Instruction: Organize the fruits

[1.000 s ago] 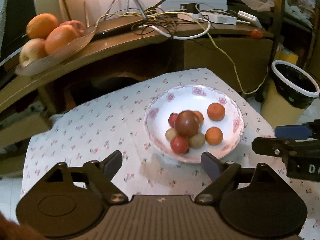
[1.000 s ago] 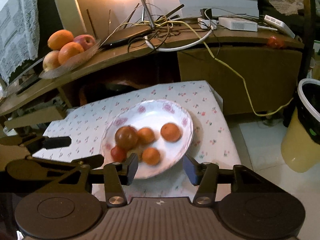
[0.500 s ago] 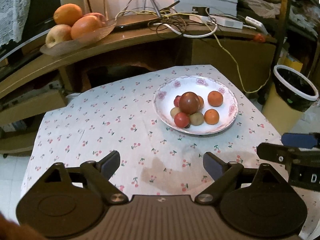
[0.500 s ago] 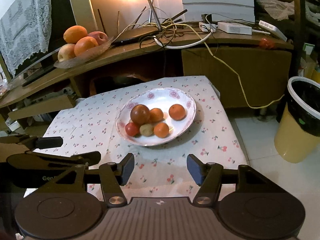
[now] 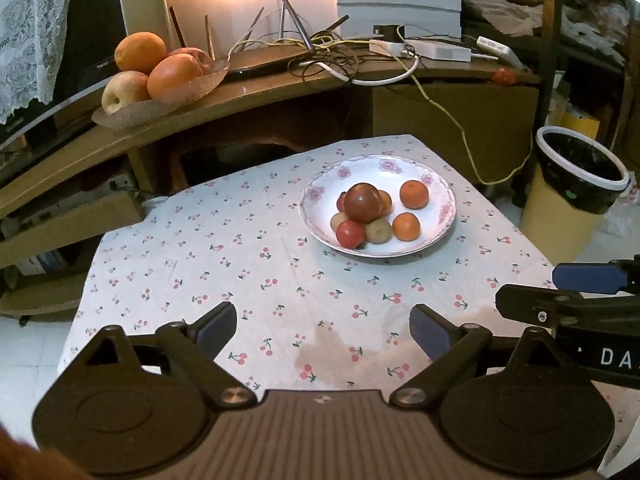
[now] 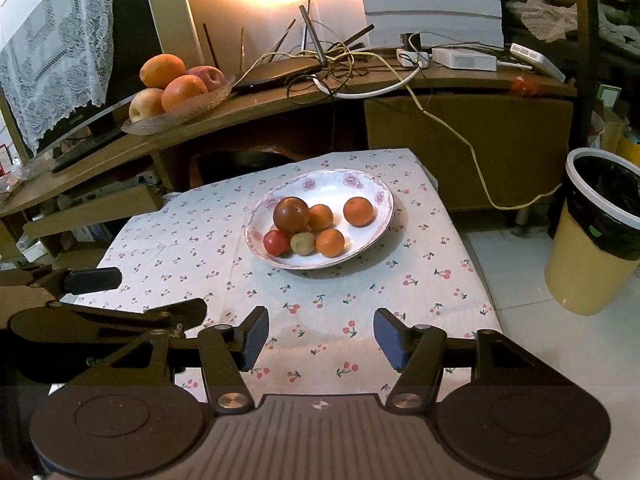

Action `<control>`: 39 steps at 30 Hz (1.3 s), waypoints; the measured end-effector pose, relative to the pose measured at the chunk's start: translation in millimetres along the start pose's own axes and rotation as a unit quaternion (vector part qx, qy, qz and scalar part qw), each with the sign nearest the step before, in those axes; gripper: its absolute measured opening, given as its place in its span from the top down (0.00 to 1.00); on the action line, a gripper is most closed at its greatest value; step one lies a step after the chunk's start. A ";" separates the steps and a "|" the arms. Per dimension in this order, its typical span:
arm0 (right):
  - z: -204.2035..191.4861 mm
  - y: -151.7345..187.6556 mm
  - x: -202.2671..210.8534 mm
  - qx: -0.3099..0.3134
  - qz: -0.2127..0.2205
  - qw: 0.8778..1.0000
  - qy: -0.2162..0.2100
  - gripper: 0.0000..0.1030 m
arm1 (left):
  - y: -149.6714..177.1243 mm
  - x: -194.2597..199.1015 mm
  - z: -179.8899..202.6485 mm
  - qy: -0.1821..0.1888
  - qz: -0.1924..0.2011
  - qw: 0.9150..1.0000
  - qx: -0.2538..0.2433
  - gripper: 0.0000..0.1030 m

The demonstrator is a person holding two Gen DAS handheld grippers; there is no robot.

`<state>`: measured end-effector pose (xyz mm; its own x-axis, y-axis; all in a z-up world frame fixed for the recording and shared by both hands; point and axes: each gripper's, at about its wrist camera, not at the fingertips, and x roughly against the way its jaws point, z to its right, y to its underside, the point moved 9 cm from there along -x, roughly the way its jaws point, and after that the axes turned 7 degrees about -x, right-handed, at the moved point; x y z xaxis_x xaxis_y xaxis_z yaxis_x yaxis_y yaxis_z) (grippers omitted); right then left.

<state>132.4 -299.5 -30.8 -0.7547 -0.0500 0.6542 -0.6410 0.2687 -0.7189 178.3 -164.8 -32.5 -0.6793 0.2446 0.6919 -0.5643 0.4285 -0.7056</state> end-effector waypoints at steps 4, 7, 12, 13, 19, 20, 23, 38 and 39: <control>-0.8 2.4 5.4 -0.001 0.003 1.000 -0.002 0.42 | 6.2 1.8 -0.4 0.013 -0.008 1.000 0.019 0.04; -2.1 4.8 8.0 -0.001 0.004 1.000 -0.002 0.42 | 11.2 2.6 0.1 0.021 -0.011 0.999 0.031 0.04; -4.4 9.2 10.1 0.002 0.002 1.000 -0.003 0.42 | 14.6 6.9 -0.5 0.010 -0.007 0.999 0.030 0.04; -5.3 10.2 10.3 0.002 0.002 1.000 -0.004 0.42 | 15.1 7.6 -1.4 0.009 -0.007 0.999 0.031 0.04; -9.8 13.7 12.7 0.007 0.001 1.000 -0.008 0.42 | 19.4 11.7 -5.7 0.003 0.005 0.999 0.036 0.04; -10.7 14.4 12.9 0.008 0.001 1.000 -0.010 0.42 | 19.4 12.9 -6.0 0.000 0.007 0.999 0.033 0.04; -12.8 15.6 13.4 0.011 0.000 1.000 -0.012 0.42 | 18.9 17.5 -7.3 -0.014 0.020 0.999 0.028 0.04; -10.2 21.0 6.3 0.007 -0.008 1.000 -0.009 0.42 | 29.7 4.9 -6.2 0.005 -0.011 0.999 0.051 0.04; -10.5 21.7 6.0 0.005 -0.010 1.000 -0.011 0.42 | 29.7 4.7 -6.3 0.003 -0.011 0.999 0.050 0.04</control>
<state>115.5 -283.8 -40.0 -0.7451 -0.0766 0.6626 -0.6567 0.2582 -0.7086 161.3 -145.4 -49.3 -0.6637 0.2422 0.7077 -0.6230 0.3447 -0.7022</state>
